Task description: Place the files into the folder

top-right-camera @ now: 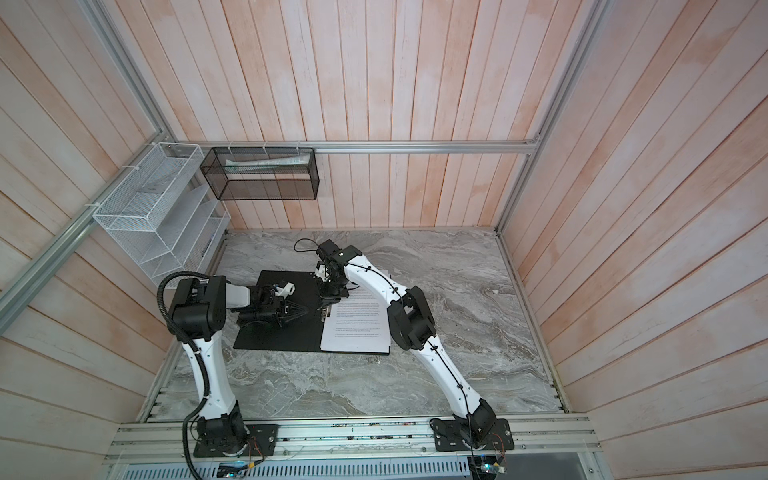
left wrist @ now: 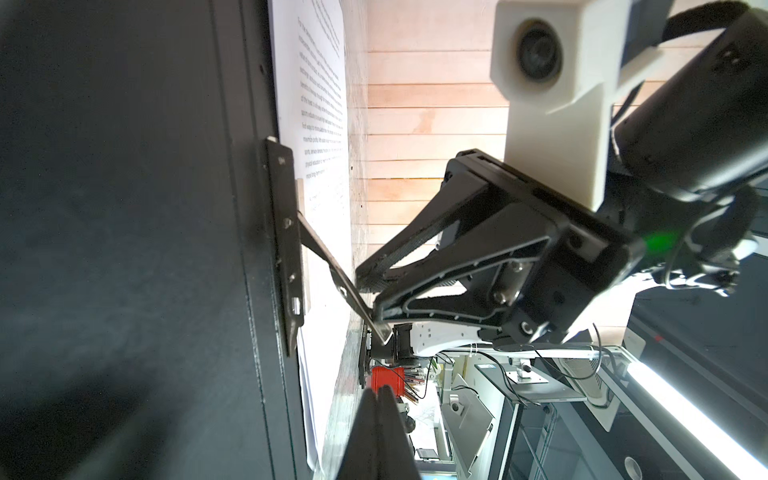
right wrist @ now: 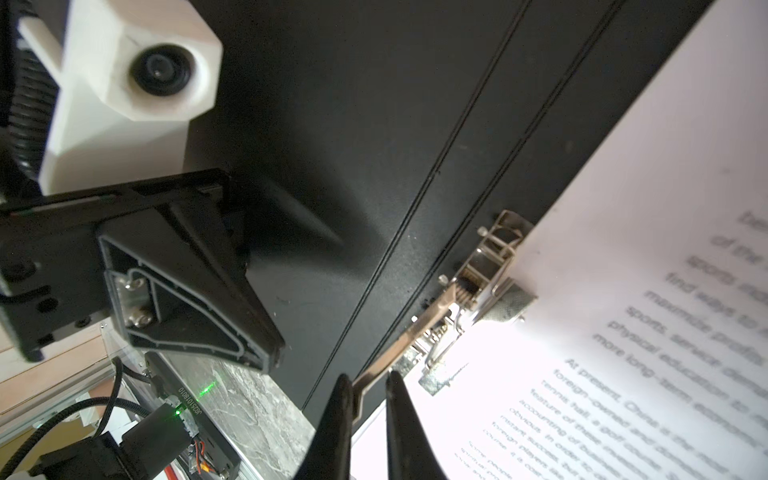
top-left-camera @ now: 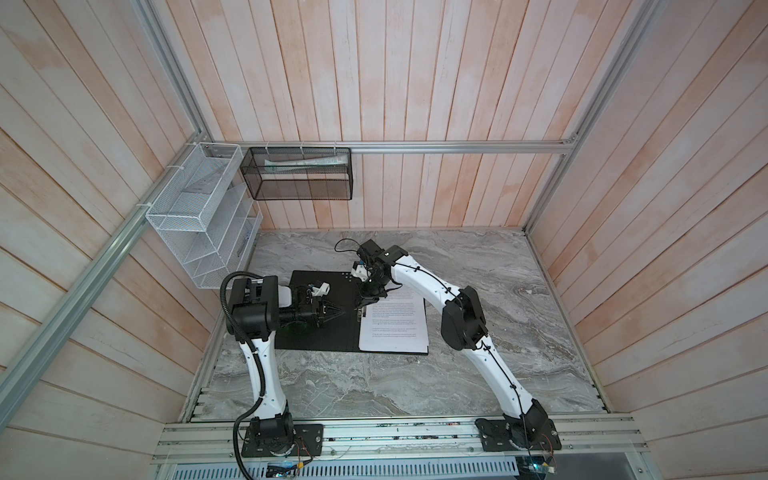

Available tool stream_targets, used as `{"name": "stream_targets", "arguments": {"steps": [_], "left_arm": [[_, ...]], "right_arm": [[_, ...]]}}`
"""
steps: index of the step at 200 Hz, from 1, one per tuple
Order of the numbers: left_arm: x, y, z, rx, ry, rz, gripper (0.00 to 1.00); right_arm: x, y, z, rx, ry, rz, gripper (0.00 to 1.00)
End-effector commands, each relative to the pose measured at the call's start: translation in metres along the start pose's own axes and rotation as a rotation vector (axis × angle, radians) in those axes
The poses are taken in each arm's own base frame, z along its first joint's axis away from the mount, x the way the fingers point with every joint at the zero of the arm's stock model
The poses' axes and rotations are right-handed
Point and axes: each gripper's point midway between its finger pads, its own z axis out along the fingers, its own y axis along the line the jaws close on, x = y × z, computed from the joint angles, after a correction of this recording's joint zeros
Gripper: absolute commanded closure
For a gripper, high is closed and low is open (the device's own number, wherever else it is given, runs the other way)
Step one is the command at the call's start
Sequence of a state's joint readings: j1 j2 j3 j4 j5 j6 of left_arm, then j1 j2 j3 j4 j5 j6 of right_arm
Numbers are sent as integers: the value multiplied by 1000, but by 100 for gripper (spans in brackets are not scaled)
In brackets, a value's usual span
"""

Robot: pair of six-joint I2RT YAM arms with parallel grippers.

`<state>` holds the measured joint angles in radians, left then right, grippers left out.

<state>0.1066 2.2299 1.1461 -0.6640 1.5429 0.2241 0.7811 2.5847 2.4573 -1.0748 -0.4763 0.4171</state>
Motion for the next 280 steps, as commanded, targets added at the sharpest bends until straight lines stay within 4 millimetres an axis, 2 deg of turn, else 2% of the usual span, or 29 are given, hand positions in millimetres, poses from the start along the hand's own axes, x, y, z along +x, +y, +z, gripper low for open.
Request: {"name": "stream_targets", "arguments": {"steps": [1,188,217,251,280], "left_arm": [[21,50,-1,-151,44,-89,100],[21,50,-1,-152,44,-87,100],[21,50,-1,-155,44,-88,100],[21,50,0,-160,45,-85,100],[21,50,0,-160,46,-84,100]], "right_arm": [[25,-2,7,43,87,-4,84],[62,-27,30,159,227,-18,85],[56,-27,29,164,201,-29,85],[39,-14,14,128,140,-40,84],[38,-2,8,84,133,-50,84]]}}
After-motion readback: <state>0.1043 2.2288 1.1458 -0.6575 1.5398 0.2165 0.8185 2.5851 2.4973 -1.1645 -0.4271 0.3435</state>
